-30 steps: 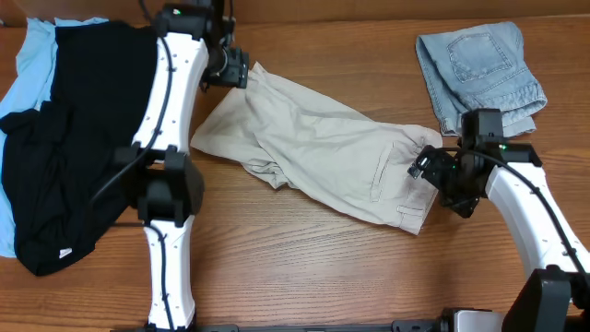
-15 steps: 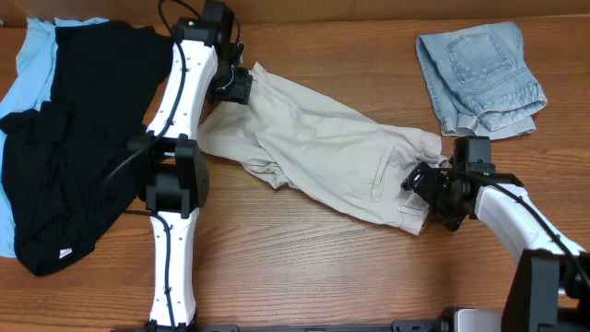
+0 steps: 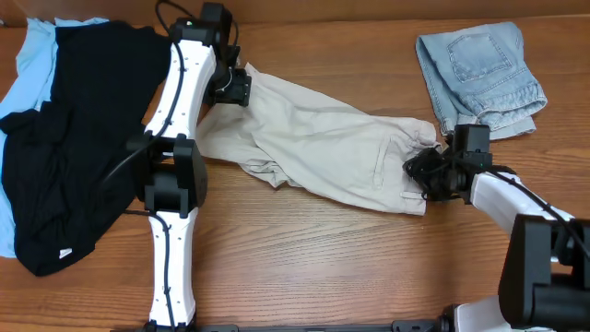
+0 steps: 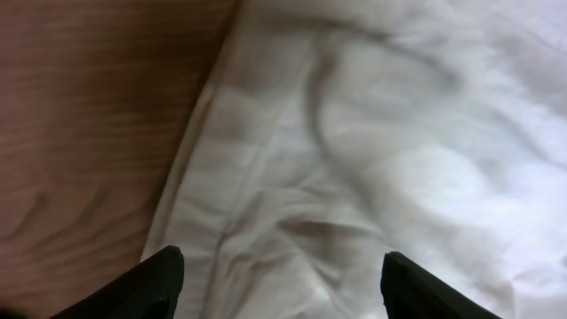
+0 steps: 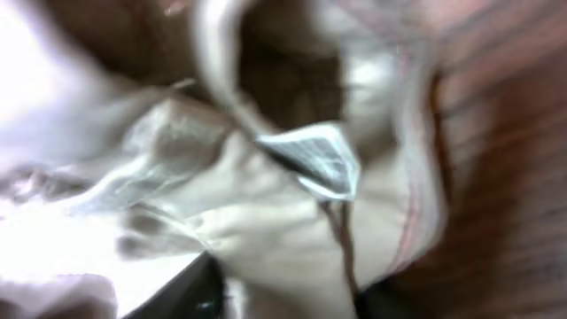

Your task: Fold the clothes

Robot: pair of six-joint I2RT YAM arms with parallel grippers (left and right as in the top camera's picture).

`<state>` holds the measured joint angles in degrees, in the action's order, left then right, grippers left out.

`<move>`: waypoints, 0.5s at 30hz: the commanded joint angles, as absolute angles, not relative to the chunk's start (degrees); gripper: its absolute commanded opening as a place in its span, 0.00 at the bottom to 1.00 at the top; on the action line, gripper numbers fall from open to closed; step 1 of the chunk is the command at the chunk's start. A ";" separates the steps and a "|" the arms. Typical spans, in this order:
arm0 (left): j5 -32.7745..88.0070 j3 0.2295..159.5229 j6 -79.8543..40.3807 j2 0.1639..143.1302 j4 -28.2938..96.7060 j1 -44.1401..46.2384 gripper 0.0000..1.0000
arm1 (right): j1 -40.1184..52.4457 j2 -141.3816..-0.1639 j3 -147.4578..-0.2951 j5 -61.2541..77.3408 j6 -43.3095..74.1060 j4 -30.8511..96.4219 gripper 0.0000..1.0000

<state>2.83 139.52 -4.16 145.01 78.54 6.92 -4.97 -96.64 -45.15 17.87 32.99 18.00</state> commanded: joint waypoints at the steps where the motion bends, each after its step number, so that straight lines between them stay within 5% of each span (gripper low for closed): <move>1: 2.28 139.65 -8.64 144.68 80.09 2.85 0.73 | -5.50 -99.98 -44.95 18.15 30.02 17.34 0.30; 15: 16.75 139.65 1.96 144.64 89.54 -2.22 0.68 | -7.55 -99.98 -68.53 21.54 4.91 39.31 0.24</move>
<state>9.96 139.52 -4.25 145.01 88.44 -3.31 -5.85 -99.98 -61.49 20.86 12.95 35.22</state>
